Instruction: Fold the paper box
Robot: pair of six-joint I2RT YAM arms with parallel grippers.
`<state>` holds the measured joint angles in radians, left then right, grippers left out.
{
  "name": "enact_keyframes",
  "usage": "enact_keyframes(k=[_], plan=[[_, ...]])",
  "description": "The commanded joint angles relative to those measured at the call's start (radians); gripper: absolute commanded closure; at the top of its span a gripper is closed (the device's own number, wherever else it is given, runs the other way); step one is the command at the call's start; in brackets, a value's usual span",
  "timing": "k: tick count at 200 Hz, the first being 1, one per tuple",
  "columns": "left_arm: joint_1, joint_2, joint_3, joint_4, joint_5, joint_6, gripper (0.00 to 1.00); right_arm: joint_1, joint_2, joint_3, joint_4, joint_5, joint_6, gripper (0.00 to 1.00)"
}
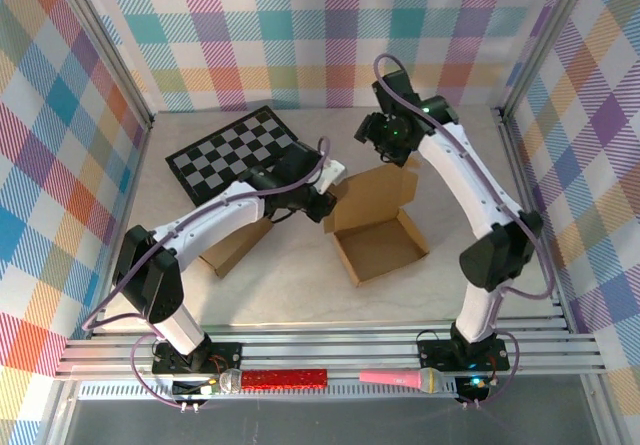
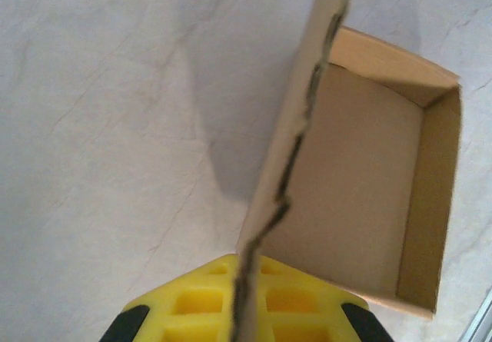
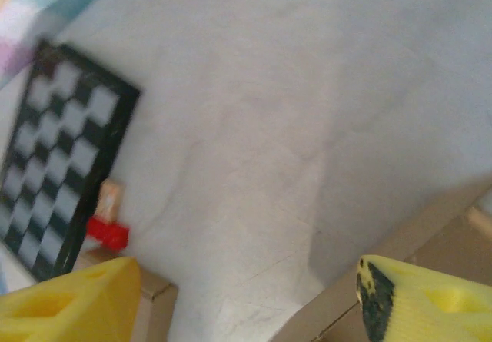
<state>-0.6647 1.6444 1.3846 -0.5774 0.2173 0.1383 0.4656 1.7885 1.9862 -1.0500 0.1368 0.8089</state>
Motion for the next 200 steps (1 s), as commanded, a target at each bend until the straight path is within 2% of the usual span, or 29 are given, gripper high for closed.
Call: enact_keyframes(k=[1, 30, 69, 102, 121, 200], plan=[[0.068, -0.036, 0.025, -0.109, 0.105, 0.119, 1.00, -0.045, -0.115, -0.074, 0.167, -0.185, -0.426, 0.23], [0.109, -0.041, 0.051, -0.222, 0.113, 0.286, 1.00, -0.167, -0.170, -0.181, 0.148, -0.389, -0.579, 0.23], [0.179, -0.051, 0.052, -0.243, 0.072, 0.356, 1.00, -0.226, -0.308, -0.437, 0.263, -0.505, -0.724, 0.31], [0.191, -0.033, 0.065, -0.239, 0.076, 0.366, 1.00, -0.228, -0.427, -0.662, 0.359, -0.511, -0.743, 0.39], [0.192, -0.023, 0.064, -0.234, 0.075, 0.366, 1.00, -0.229, -0.492, -0.779, 0.409, -0.483, -0.729, 0.40], [0.193, -0.005, 0.082, -0.227, 0.057, 0.329, 1.00, -0.225, -0.587, -0.911, 0.338, -0.513, -0.759, 0.46]])
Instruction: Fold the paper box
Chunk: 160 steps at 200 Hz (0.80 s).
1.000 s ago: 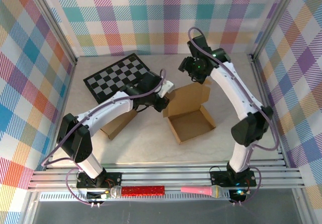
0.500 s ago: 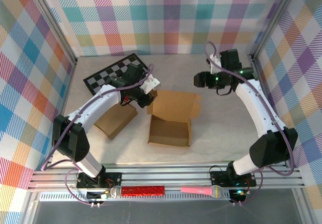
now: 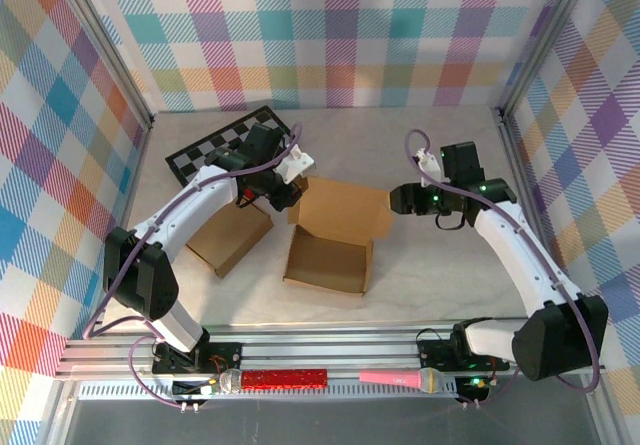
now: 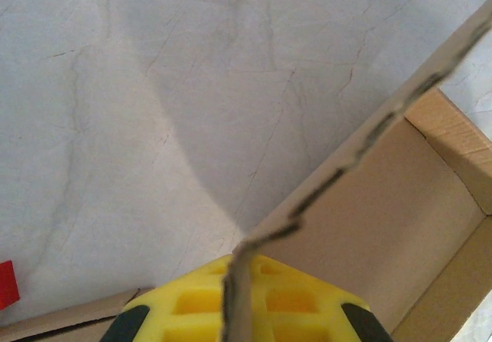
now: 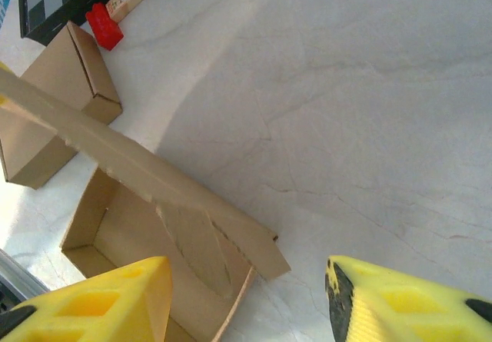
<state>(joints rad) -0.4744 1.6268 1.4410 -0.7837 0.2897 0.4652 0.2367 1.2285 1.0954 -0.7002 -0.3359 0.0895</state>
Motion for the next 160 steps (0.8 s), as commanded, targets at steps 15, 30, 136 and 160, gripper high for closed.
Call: enact_keyframes(k=[15, 30, 136, 160], plan=[[0.002, 0.013, 0.024, -0.020, -0.017, -0.008, 1.00, 0.011, -0.022, -0.031, -0.021, -0.027, -0.050, 0.47], [0.002, 0.013, 0.022, -0.019, -0.014, -0.013, 1.00, 0.017, -0.008, -0.031, -0.015, -0.033, -0.056, 0.47], [0.001, 0.021, 0.018, -0.003, -0.023, -0.070, 1.00, 0.132, 0.160, 0.082, -0.059, 0.114, -0.113, 0.72], [0.000, 0.025, 0.019, 0.003, -0.023, -0.097, 1.00, 0.164, 0.188, 0.107, -0.075, 0.169, -0.114, 0.81]])
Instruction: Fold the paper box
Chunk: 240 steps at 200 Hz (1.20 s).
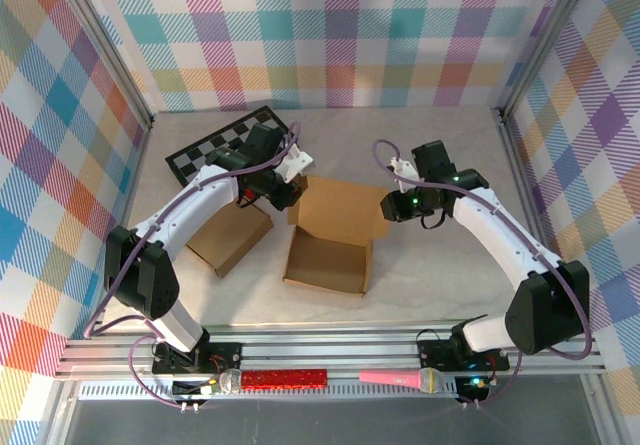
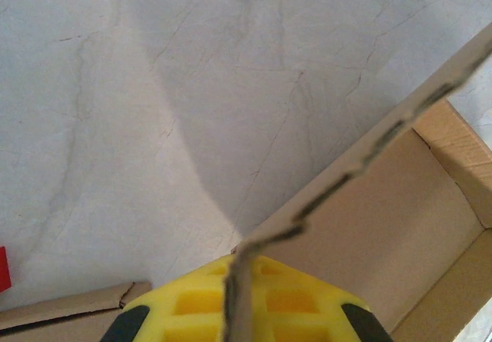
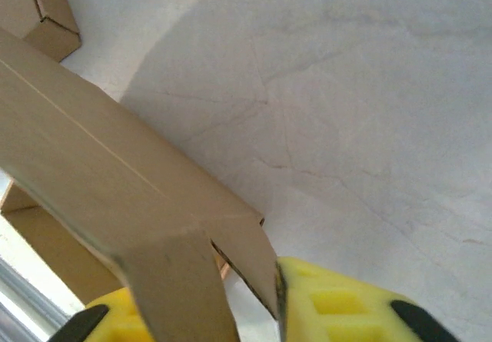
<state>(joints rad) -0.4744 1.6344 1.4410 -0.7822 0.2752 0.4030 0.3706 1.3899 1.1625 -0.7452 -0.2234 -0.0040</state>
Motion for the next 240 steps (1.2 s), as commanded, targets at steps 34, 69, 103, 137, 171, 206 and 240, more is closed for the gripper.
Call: enact_keyframes(k=[34, 69, 103, 137, 171, 206, 240], plan=[[-0.001, 0.023, 0.022, 0.021, -0.004, -0.106, 1.00, 0.061, 0.050, 0.069, -0.042, 0.131, -0.004, 0.88], [-0.009, 0.025, 0.021, 0.031, -0.016, -0.141, 1.00, 0.074, 0.057, 0.085, -0.058, 0.177, 0.008, 0.87], [-0.010, 0.025, 0.022, 0.045, -0.024, -0.194, 1.00, 0.082, 0.073, 0.094, -0.072, 0.222, 0.045, 0.93], [-0.029, 0.040, 0.047, 0.063, -0.035, -0.316, 1.00, 0.125, 0.094, 0.147, -0.067, 0.311, 0.162, 1.00], [-0.064, 0.065, 0.075, 0.092, -0.107, -0.456, 1.00, 0.160, 0.145, 0.253, -0.098, 0.446, 0.302, 1.00], [-0.075, 0.102, 0.127, 0.161, -0.212, -0.530, 1.00, 0.166, 0.222, 0.356, -0.075, 0.518, 0.351, 1.00], [-0.070, 0.208, 0.237, 0.231, -0.268, -0.542, 1.00, 0.166, 0.313, 0.428, 0.048, 0.597, 0.327, 1.00]])
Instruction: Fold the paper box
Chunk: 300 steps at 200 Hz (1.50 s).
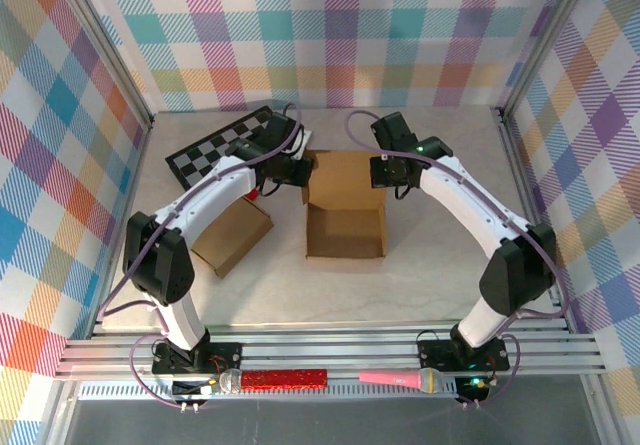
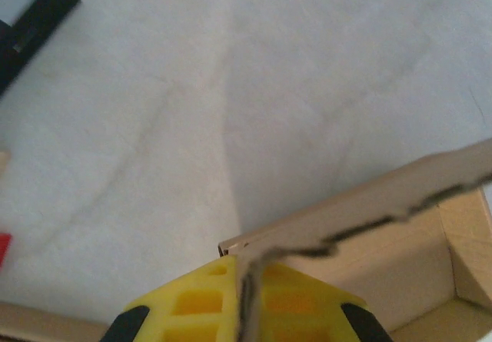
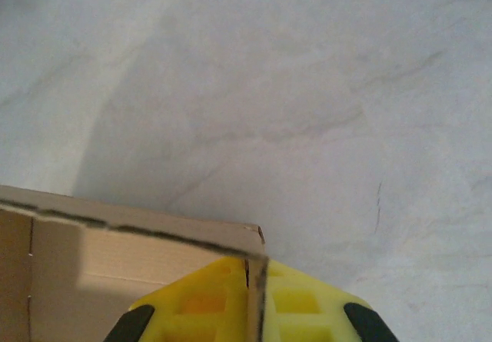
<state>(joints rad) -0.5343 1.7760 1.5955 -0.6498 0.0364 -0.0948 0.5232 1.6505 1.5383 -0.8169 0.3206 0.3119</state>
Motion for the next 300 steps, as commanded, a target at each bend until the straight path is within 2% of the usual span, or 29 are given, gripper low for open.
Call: enact_keyframes(k=[1, 29, 62, 89, 129, 179, 216, 227, 256, 300], plan=[[-0.010, 0.068, 0.084, 0.102, -0.029, -0.045, 1.00, 0.014, 0.054, 0.053, 0.126, 0.056, 0.011, 1.00], [0.000, 0.120, 0.103, 0.235, -0.027, -0.072, 1.00, 0.012, 0.093, 0.039, 0.288, 0.100, 0.003, 1.00], [0.006, 0.094, -0.059, 0.537, -0.022, -0.102, 1.00, 0.012, 0.077, -0.076, 0.496, 0.097, 0.049, 1.00], [0.009, 0.049, -0.192, 0.746, -0.008, -0.132, 1.00, 0.012, 0.048, -0.156, 0.588, 0.080, 0.087, 1.00], [0.011, 0.036, -0.332, 0.981, 0.061, -0.181, 1.00, 0.012, 0.003, -0.323, 0.771, 0.067, 0.096, 1.00], [0.010, 0.018, -0.413, 1.025, 0.092, -0.211, 1.00, 0.014, -0.057, -0.449, 0.850, 0.031, 0.099, 1.00], [0.002, -0.016, -0.476, 1.005, 0.096, -0.218, 1.00, 0.022, -0.122, -0.516, 0.806, 0.014, 0.145, 1.00], [-0.004, -0.029, -0.493, 0.992, 0.090, -0.212, 1.00, 0.030, -0.139, -0.522, 0.775, 0.007, 0.165, 0.94], [-0.019, -0.052, -0.549, 0.990, 0.074, -0.220, 1.00, 0.049, -0.165, -0.522, 0.674, -0.010, 0.233, 0.89], [-0.052, -0.079, -0.590, 0.980, -0.007, -0.206, 1.00, 0.060, -0.194, -0.450, 0.466, -0.098, 0.355, 0.63]])
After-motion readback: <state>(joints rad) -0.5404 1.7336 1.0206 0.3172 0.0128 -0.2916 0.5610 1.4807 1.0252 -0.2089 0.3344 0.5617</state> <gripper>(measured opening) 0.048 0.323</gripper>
